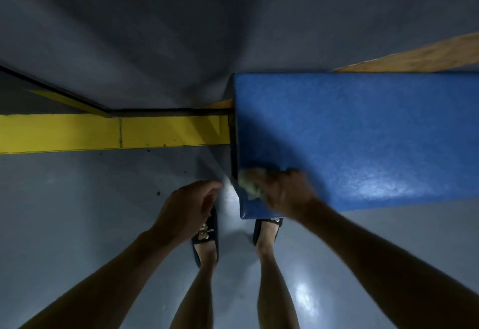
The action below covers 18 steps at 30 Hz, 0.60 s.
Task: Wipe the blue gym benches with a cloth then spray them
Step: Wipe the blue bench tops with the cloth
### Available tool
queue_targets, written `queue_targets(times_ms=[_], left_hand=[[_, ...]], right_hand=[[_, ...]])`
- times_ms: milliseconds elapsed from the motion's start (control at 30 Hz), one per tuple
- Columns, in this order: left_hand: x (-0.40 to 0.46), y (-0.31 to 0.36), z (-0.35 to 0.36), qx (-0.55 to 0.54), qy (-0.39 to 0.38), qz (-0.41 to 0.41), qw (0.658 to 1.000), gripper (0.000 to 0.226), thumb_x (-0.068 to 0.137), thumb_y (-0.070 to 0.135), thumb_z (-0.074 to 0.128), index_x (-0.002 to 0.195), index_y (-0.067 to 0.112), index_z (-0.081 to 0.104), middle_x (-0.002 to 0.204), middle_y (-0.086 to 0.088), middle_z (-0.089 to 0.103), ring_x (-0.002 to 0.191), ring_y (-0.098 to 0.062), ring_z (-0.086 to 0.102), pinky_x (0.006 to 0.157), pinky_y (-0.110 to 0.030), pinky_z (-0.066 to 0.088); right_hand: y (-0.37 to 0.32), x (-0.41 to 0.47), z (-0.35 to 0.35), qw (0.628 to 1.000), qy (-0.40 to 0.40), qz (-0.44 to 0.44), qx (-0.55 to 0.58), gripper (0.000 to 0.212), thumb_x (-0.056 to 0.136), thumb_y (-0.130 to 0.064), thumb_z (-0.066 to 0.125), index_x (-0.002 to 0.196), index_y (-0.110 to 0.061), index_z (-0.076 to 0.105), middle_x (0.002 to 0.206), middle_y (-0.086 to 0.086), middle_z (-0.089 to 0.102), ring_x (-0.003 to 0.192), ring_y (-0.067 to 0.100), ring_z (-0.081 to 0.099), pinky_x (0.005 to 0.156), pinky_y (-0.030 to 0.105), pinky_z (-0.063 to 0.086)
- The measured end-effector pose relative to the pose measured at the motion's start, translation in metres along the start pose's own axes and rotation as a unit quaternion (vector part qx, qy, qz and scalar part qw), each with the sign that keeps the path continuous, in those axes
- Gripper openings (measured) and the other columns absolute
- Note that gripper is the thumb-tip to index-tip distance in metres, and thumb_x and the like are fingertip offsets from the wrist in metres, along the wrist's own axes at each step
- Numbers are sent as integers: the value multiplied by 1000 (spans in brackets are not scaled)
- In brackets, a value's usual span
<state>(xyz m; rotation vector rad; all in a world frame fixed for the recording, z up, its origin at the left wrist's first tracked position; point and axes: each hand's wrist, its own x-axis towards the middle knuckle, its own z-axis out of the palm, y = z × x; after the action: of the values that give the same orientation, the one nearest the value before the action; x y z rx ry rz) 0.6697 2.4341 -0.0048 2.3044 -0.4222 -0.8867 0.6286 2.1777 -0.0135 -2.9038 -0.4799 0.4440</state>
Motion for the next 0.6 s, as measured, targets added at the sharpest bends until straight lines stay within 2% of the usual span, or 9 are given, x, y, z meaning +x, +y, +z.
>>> queue_targets(times_ms=[100, 167, 233, 267, 333, 433, 500, 533, 600], left_hand=[[5, 0, 0, 17, -7, 14, 1000, 29, 100, 29, 50, 128, 35, 56, 116, 12, 69, 105, -6, 65, 87, -35, 54], [7, 1, 1, 14, -9, 22, 1000, 31, 99, 27, 51, 129, 33, 57, 118, 12, 68, 107, -5, 64, 89, -31, 54], [8, 2, 1, 7, -12, 24, 1000, 31, 100, 27, 51, 130, 32, 57, 118, 13, 68, 106, -2, 63, 90, -27, 53], [9, 3, 1, 2, -17, 23, 1000, 31, 99, 28, 51, 130, 33, 56, 117, 14, 68, 105, -1, 63, 89, -28, 53], [12, 5, 2, -7, -25, 24, 999, 33, 98, 29, 51, 130, 35, 55, 113, 16, 68, 103, 0, 63, 88, -30, 54], [17, 9, 2, -3, -35, 18, 999, 33, 97, 27, 52, 129, 37, 54, 108, 17, 67, 100, -3, 62, 86, -30, 53], [20, 14, 2, 5, -39, 29, 999, 32, 97, 27, 51, 127, 37, 55, 111, 16, 67, 102, -5, 62, 86, -33, 53], [22, 15, 1, 4, -41, 39, 998, 33, 97, 25, 50, 128, 37, 55, 113, 15, 66, 103, -6, 62, 87, -34, 53], [26, 17, 0, -2, -47, 56, 997, 39, 97, 22, 51, 134, 35, 52, 120, 12, 65, 108, -7, 61, 90, -36, 52]], right_hand=[[55, 8, -26, 964, 110, 242, -9, 50, 84, -43, 40, 131, -31, 52, 87, 12, 70, 67, 36, 67, 57, 36, 52], [80, 2, -32, 880, 128, 454, 58, 46, 86, -43, 43, 129, -27, 44, 90, 21, 66, 80, 44, 63, 66, 41, 48], [71, 2, -25, 807, 144, 562, 109, 42, 90, -37, 49, 129, -24, 41, 93, 25, 64, 86, 46, 60, 70, 42, 45], [55, 5, -18, 804, 153, 562, 121, 42, 90, -36, 50, 130, -25, 41, 91, 23, 64, 85, 45, 61, 68, 41, 44], [7, 13, -7, 846, 159, 494, 120, 41, 91, -32, 50, 131, -27, 43, 85, 15, 67, 75, 39, 65, 61, 36, 43], [-49, 2, 2, 956, 118, 248, 101, 49, 81, -28, 67, 127, -23, 51, 78, 1, 69, 58, 22, 65, 50, 25, 44], [-34, -9, 3, 990, 63, 98, 80, 52, 79, -35, 69, 128, -26, 53, 87, 0, 71, 62, 23, 68, 54, 25, 50], [-16, -10, 0, 994, 50, 72, 60, 50, 82, -36, 65, 129, -28, 54, 92, 2, 71, 65, 27, 68, 55, 29, 54], [32, -8, -8, 987, 74, 139, 12, 46, 85, -39, 52, 129, -27, 57, 89, 8, 70, 64, 33, 67, 53, 34, 52]])
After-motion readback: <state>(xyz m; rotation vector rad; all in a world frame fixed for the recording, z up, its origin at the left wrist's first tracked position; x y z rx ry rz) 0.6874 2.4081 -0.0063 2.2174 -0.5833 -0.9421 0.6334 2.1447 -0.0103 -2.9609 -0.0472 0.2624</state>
